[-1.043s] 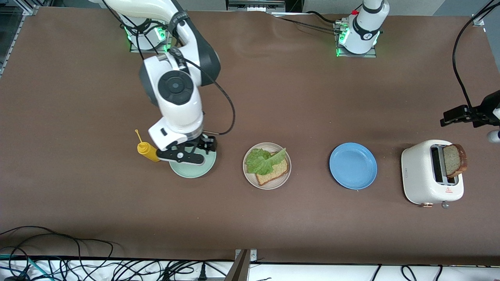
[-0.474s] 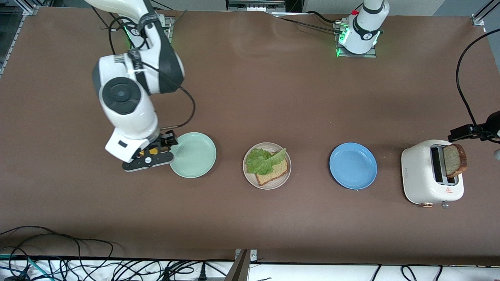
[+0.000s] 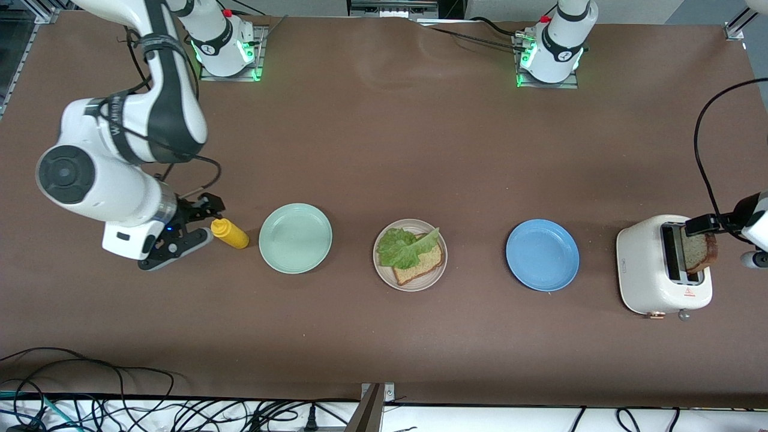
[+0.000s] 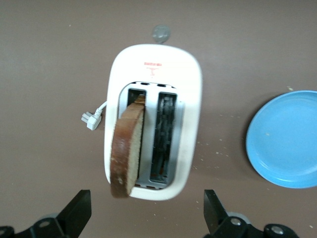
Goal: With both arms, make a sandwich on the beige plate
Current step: 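Move the right gripper toward the mustard while the left gripper reaches the toaster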
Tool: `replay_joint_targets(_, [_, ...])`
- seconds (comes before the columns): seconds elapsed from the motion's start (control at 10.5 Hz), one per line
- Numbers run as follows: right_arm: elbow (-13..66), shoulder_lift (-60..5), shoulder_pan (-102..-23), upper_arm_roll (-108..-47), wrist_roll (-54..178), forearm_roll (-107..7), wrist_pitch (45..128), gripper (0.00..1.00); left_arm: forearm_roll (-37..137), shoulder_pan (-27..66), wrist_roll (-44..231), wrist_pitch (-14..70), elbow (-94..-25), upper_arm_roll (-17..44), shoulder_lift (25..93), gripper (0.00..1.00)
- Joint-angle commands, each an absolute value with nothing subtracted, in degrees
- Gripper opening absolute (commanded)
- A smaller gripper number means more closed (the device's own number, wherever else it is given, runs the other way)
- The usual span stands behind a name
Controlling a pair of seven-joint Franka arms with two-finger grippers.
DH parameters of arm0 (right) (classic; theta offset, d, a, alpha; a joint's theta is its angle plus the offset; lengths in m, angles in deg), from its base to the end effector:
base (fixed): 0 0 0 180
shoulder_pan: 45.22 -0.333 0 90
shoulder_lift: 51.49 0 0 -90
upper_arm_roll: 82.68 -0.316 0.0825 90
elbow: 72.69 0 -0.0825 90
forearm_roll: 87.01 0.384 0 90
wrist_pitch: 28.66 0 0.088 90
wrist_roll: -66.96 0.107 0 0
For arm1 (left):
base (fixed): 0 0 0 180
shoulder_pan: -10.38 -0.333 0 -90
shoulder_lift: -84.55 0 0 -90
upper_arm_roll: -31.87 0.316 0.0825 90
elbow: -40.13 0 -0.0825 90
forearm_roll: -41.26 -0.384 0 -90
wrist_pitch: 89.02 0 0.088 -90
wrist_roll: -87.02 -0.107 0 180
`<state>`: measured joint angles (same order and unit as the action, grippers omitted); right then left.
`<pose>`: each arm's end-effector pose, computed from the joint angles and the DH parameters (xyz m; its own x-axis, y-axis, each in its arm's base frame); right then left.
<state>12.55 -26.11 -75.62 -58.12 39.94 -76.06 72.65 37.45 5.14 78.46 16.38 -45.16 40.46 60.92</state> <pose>0.6544 0.1257 0.4260 0.8459 0.5225 -0.1069 0.5194 -0.8526 -0.0571 0.6558 0.1521 0.4338 0.9949 0.0659 -0.0764 0.0570 -0.9920 -0.1125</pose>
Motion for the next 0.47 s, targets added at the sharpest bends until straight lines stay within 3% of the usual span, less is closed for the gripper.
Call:
replay_joint_targets(0.0, [21.0,-31.6,-72.6,-58.7,28.9,-71.0,72.9,1.0,36.2,3.1,76.0,18.2,-43.9,40.0,58.1,1.0])
replay_joint_targets(0.38, [26.4,-32.2,-65.7,-58.2,6.1,-63.3,72.8,1.0,36.6,2.3,76.0,22.7,-44.0,40.0,55.7,0.99])
